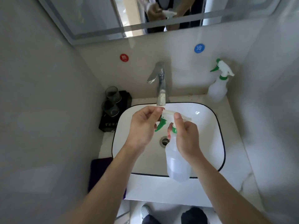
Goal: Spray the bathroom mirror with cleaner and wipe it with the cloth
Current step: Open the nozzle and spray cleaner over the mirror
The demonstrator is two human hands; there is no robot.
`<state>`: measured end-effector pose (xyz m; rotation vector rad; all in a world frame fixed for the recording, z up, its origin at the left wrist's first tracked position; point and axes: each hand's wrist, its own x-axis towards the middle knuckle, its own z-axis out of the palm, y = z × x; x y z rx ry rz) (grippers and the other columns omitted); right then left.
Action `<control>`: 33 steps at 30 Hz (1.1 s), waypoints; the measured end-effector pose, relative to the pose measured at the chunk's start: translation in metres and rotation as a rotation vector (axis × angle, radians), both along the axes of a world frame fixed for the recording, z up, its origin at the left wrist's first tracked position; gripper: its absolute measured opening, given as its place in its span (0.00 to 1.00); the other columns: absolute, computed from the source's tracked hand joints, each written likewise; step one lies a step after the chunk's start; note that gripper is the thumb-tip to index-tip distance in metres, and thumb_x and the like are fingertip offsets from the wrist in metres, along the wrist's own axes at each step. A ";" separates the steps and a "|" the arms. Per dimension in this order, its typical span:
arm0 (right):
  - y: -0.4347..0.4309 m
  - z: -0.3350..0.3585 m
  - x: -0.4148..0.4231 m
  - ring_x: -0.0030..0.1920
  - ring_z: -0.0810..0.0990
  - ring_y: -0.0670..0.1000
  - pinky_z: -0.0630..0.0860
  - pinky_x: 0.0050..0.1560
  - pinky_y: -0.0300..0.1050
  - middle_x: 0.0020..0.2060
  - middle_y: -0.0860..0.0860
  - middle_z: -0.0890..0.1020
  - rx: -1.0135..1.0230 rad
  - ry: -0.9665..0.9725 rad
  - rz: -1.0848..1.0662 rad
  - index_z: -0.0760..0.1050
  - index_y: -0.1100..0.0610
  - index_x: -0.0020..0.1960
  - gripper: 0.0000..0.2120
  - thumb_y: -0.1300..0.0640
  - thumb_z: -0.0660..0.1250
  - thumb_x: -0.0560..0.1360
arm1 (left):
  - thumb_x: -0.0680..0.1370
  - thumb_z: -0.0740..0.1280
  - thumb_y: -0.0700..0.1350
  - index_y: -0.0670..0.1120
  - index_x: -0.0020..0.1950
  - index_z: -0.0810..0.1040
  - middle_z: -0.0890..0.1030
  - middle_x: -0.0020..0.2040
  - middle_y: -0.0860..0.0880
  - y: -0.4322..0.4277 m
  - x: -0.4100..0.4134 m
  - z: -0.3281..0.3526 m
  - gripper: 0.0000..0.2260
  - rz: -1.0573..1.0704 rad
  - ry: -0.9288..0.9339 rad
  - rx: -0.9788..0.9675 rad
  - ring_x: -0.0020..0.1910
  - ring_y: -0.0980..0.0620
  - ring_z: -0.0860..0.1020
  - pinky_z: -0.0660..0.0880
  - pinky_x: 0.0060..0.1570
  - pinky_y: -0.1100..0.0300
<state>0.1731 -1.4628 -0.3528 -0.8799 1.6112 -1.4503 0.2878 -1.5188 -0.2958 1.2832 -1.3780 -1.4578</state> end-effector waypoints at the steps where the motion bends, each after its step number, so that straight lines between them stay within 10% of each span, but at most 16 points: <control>1: -0.003 0.000 -0.004 0.29 0.78 0.53 0.75 0.41 0.49 0.26 0.61 0.79 0.011 -0.007 0.002 0.73 0.66 0.29 0.37 0.33 0.54 0.76 | 0.83 0.66 0.41 0.42 0.49 0.84 0.83 0.38 0.49 -0.002 -0.005 0.000 0.08 0.017 -0.014 0.001 0.38 0.54 0.78 0.72 0.34 0.66; 24: -0.008 0.002 0.025 0.29 0.77 0.50 0.74 0.38 0.40 0.25 0.57 0.79 0.042 0.063 -0.130 0.76 0.65 0.30 0.36 0.37 0.54 0.81 | 0.83 0.66 0.48 0.35 0.48 0.81 0.79 0.34 0.48 -0.018 0.009 -0.012 0.16 -0.024 0.002 -0.005 0.30 0.56 0.74 0.71 0.32 0.68; 33: -0.011 0.007 0.060 0.29 0.78 0.52 0.76 0.41 0.48 0.25 0.58 0.79 0.032 0.039 -0.174 0.74 0.64 0.29 0.36 0.34 0.55 0.77 | 0.83 0.65 0.52 0.46 0.31 0.67 0.70 0.21 0.58 -0.021 0.030 -0.005 0.23 0.006 -0.031 -0.015 0.23 0.60 0.68 0.65 0.28 0.68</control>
